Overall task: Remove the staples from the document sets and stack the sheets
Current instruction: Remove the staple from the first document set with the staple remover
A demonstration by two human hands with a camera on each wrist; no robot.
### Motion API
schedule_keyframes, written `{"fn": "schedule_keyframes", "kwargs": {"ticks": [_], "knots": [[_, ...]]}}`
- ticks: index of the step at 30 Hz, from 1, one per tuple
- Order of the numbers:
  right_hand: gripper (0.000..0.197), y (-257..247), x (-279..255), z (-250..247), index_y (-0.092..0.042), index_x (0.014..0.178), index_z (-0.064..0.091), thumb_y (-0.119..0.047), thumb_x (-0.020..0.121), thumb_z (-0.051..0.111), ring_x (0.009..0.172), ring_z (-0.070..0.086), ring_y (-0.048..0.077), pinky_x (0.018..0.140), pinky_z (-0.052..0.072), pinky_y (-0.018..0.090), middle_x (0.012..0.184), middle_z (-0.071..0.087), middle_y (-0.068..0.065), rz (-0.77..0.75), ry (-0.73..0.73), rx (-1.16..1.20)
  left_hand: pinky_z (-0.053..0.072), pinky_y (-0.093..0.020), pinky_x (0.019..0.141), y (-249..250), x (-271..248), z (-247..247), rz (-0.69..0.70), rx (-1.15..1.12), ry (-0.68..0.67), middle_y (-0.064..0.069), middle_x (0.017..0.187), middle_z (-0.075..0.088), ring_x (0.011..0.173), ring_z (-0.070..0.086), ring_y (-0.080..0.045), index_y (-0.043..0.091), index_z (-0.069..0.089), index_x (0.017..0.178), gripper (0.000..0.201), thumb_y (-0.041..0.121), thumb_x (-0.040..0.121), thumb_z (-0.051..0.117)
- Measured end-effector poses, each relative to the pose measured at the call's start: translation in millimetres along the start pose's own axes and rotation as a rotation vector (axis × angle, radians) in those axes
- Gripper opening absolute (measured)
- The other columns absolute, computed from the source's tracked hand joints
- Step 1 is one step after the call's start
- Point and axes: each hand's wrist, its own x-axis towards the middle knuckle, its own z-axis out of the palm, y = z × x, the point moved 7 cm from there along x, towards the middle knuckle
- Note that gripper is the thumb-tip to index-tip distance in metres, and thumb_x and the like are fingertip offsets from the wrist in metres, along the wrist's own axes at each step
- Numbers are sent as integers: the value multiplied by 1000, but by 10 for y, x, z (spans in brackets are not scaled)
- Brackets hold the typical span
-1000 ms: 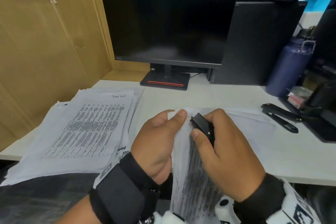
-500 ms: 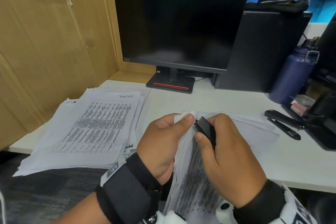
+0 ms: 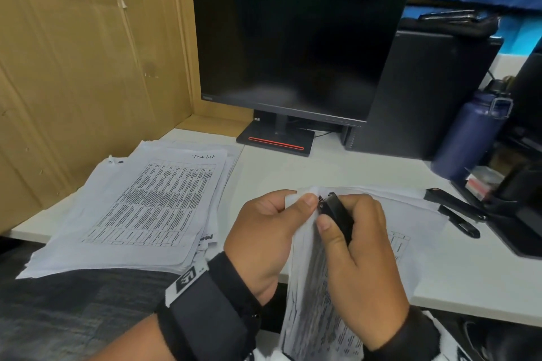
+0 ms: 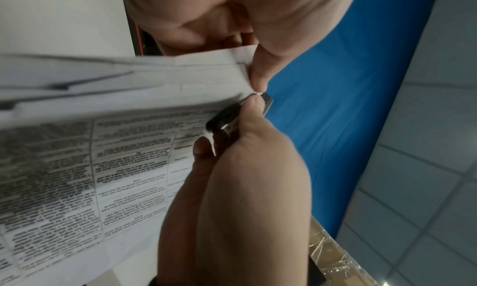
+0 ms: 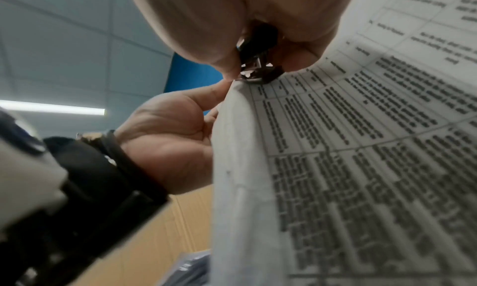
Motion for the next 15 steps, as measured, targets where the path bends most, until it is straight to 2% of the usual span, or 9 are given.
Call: {"fn": "schedule_keyframes", "kwargs": {"ticks": [3,6,10,12,15], "knots": [[13,-25,-4,7,-39,100,37,-48,93,45,93,51,2,74,41,13,99,47,-14,-63,-8,-77,54,-39,85,30,5,10,-10,32,-26,-10,88,80,84,72,-21,18,83,84,17,19,94,69],[18,-51,-1,6,-37,98,34,-47,93,47,83,50,3,66,43,17,93,45,-12,-142,-9,-176,50,-35,76,47,13,9,-15,82,-41,-2,73,73,71,67,-16,20,77,71,28,18,97,68],[24,-117,20,7,-29,95,37,-51,95,48,70,48,8,55,46,26,84,43,-9,-227,-46,-353,49,-33,73,45,53,-40,-64,46,-41,-5,72,69,66,63,-17,19,73,69,19,26,86,76],[30,-91,23,-4,-30,92,35,-60,96,38,61,48,8,49,44,28,76,45,-12,-194,-57,-388,50,-34,75,17,50,-37,-98,43,-45,-7,71,70,65,64,-18,19,74,67,19,28,83,77],[42,-40,14,2,-30,90,32,-69,97,18,45,48,14,38,42,36,56,47,-9,-147,-63,-493,52,-35,76,-54,31,-32,-112,48,-25,-7,72,74,66,68,-19,19,78,67,24,20,90,73]]}}
